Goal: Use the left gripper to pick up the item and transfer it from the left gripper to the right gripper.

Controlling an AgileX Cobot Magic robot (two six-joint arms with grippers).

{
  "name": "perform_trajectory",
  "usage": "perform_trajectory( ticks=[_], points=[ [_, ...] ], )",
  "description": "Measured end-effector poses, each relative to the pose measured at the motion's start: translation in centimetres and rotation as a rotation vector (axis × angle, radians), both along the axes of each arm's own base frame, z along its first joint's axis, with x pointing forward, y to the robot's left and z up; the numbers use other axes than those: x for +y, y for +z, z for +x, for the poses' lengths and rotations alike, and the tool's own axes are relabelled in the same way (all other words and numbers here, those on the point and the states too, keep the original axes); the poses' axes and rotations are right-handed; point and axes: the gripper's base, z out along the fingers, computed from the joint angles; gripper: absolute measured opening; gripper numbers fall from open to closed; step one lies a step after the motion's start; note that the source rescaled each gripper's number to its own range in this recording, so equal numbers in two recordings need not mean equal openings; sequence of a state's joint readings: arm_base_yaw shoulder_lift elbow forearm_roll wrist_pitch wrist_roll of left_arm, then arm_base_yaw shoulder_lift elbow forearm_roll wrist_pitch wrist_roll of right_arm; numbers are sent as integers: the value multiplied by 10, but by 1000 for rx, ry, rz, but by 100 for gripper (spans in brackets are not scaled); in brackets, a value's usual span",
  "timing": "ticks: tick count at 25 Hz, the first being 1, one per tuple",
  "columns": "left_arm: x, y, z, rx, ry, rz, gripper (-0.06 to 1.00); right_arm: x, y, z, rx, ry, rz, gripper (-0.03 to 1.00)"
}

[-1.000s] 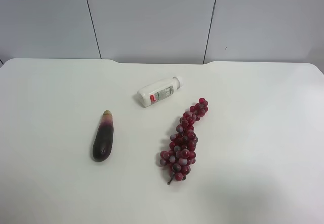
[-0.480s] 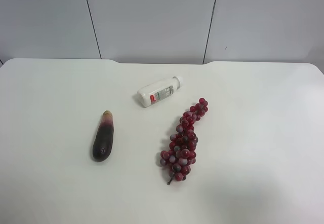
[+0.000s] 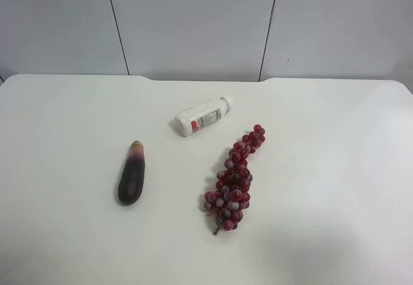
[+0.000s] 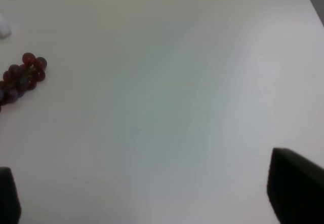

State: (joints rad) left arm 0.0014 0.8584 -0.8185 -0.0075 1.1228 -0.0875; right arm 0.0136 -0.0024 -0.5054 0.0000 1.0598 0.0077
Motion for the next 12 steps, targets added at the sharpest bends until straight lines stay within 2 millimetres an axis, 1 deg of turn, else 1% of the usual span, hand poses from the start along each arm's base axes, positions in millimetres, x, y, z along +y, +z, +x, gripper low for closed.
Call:
perform_trajectory(
  ticks=[3, 6, 12],
  points=[
    [-11, -15, 24, 72, -33, -16, 100, 0, 0, 0, 0, 0, 0, 96],
    [-28, -31, 44, 124, -49, -40, 100, 0, 0, 0, 0, 0, 0, 96],
    [-70, -65, 71, 214, -45, -84, 100, 0, 0, 0, 0, 0, 0, 96]
  ],
)
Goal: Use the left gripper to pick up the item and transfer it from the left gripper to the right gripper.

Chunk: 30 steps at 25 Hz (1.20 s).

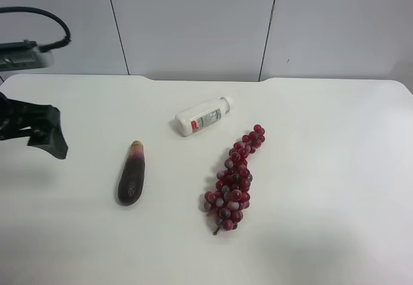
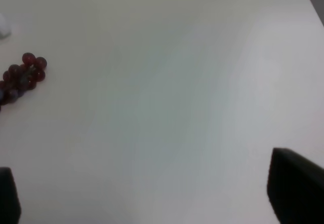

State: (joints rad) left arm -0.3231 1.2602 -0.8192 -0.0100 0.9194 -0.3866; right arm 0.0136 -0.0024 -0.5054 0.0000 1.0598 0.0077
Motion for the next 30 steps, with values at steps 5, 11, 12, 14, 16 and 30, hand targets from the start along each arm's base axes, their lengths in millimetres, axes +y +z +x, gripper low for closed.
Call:
perform_trajectory(
  ticks=[5, 11, 12, 14, 16, 30],
  points=[
    [-25, -28, 16, 63, 4, -5, 100, 0, 0, 0, 0, 0, 0, 96],
    [-42, -51, 41, 128, 22, -24, 100, 0, 0, 0, 0, 0, 0, 96],
    [-44, -55, 45, 141, 25, -28, 100, 0, 0, 0, 0, 0, 0, 96],
    [-48, -62, 50, 169, 35, -39, 100, 0, 0, 0, 0, 0, 0, 96],
    [-52, -73, 54, 198, 41, -54, 100, 0, 0, 0, 0, 0, 0, 96],
    [-66, -119, 68, 251, 57, -121, 100, 0, 0, 0, 0, 0, 0, 96]
  ],
)
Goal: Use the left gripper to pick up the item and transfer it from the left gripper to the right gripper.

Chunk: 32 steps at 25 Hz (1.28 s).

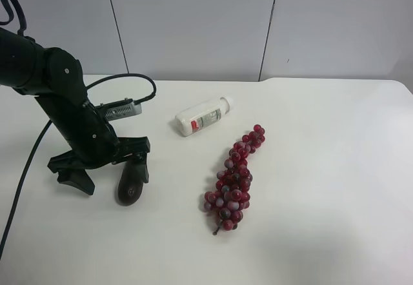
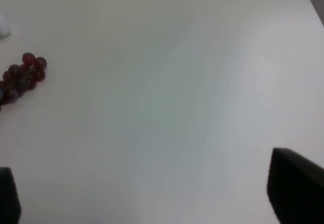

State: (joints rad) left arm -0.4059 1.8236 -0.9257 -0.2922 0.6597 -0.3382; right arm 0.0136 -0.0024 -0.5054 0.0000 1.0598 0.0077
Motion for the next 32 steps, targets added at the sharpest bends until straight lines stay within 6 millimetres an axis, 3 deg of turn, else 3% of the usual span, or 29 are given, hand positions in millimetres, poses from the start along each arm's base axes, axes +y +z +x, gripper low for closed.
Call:
perform_trajectory(
  ticks=[11, 20, 29, 32],
  points=[
    [-2, -21, 5, 9, -7, 8, 100, 0, 0, 0, 0, 0, 0, 96],
    [-3, -24, 10, -38, 4, 2, 100, 0, 0, 0, 0, 0, 0, 96],
    [-3, -28, 10, -29, 11, 1, 94, 0, 0, 0, 0, 0, 0, 96],
    [-3, -28, 10, -25, 11, 0, 82, 0, 0, 0, 0, 0, 0, 96]
  ],
)
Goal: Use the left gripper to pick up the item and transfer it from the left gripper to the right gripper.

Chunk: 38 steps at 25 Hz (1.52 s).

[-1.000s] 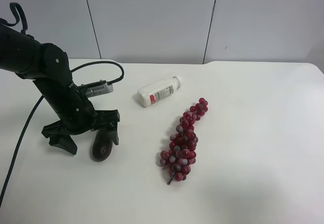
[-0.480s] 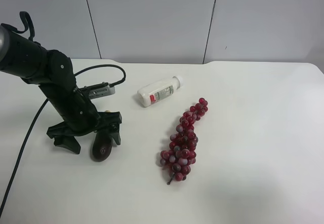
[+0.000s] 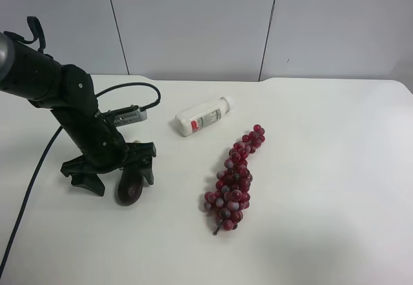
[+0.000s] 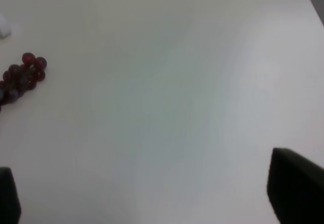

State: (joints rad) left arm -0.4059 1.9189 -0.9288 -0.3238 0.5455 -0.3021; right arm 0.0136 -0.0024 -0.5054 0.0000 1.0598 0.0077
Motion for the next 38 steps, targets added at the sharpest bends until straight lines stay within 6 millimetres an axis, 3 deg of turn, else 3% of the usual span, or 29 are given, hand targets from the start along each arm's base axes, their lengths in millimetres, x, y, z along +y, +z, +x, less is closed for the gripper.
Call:
perform_trajectory(
  ticks=[2, 7, 17, 24, 30, 38],
  points=[
    [0, -2, 0, 5, -1, 1, 65, 0, 0, 0, 0, 0, 0, 96],
    [0, -3, 0, 11, -2, 0, 0, 0, 0, 0, 0, 0, 0, 96],
    [0, 3, -4, 14, -78, -1, 1, 0, 0, 0, 0, 0, 0, 96],
    [1, 55, -10, -99, -136, -51, 1, 0, 0, 0, 0, 0, 0, 96],
    [4, 103, -25, -224, -282, -102, 1, 0, 0, 0, 0, 0, 0, 96],
    [1, 142, -56, -242, -498, -237, 1, 0, 0, 0, 0, 0, 0, 96]
  ],
)
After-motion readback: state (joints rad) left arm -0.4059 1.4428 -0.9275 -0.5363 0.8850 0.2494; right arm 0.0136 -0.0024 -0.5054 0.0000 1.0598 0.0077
